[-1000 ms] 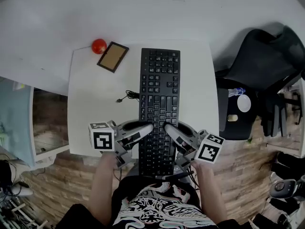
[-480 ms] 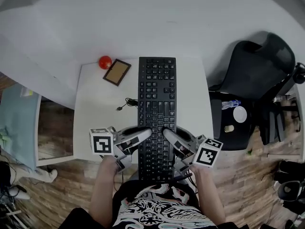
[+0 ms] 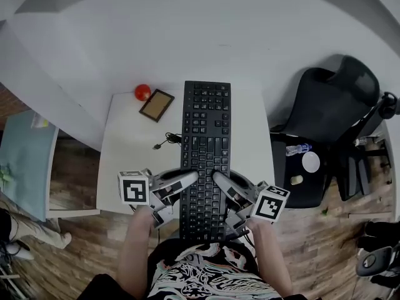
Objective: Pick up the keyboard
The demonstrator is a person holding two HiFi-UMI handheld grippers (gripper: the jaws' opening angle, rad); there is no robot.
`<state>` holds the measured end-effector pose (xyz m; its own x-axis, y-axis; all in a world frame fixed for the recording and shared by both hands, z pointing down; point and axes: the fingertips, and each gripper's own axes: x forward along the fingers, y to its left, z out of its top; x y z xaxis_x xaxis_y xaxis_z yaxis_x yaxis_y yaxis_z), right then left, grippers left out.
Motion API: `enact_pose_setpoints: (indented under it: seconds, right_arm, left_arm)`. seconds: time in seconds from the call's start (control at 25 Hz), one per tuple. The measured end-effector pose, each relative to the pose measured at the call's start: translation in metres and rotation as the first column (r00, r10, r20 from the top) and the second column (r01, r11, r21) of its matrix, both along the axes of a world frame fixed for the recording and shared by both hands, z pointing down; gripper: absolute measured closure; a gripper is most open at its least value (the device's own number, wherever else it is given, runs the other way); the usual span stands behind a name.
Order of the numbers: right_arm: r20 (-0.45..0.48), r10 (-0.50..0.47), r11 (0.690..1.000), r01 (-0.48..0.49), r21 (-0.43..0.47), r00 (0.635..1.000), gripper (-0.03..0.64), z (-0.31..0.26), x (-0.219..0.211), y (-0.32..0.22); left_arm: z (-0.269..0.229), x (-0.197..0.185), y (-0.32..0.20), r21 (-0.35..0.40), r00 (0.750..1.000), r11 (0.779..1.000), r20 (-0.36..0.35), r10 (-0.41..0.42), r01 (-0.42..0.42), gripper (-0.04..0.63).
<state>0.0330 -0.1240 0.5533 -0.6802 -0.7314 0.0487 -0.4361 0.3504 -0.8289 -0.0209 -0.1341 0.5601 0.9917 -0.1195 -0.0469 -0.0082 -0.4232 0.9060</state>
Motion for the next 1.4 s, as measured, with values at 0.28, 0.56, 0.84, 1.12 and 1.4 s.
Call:
enact_pose_setpoints:
  seconds: [0.28, 0.56, 0.84, 1.12, 1.4]
  right_arm:
    - [0.012, 0.015, 1.000, -0.015, 0.004, 1.000, 0.464, 0.0001, -0.0006, -0.0006]
    - [-0.005, 0.016, 1.000, -0.016, 0.018, 1.000, 0.465, -0.0038, -0.0016, 0.0005]
    - [-0.017, 0.023, 1.000, -0.022, 0.019, 1.000, 0.465, -0.0002, -0.0005, -0.0004]
    - [-0.013, 0.020, 1.000, -0.020, 0.010, 1.000, 0.465, -0.0006, -0.0006, 0.0000]
    - [-0.019, 0.016, 1.000, -0.016, 0.003, 1.000, 0.465, 0.0019, 0.0003, -0.0010]
  left_arm:
    - [-0.0012, -0.0006, -0.0010, 0.017, 1.000, 1.000, -0.005, -0.009, 0.009, 0.474]
    - [-0.0043, -0.0014, 0.0000, 0.024, 1.000, 1.000, -0.019, -0.006, 0.007, 0.474]
    - [-0.0002, -0.0003, -0.0010, 0.025, 1.000, 1.000, -0.018, -0.001, 0.001, 0.475]
    - [-0.0009, -0.0005, -0.0001, 0.020, 1.000, 1.000, -0.011, -0.003, 0.004, 0.474]
    - [0.0017, 0.0005, -0.0008, 0.013, 1.000, 1.000, -0.009, -0.004, 0.004, 0.474]
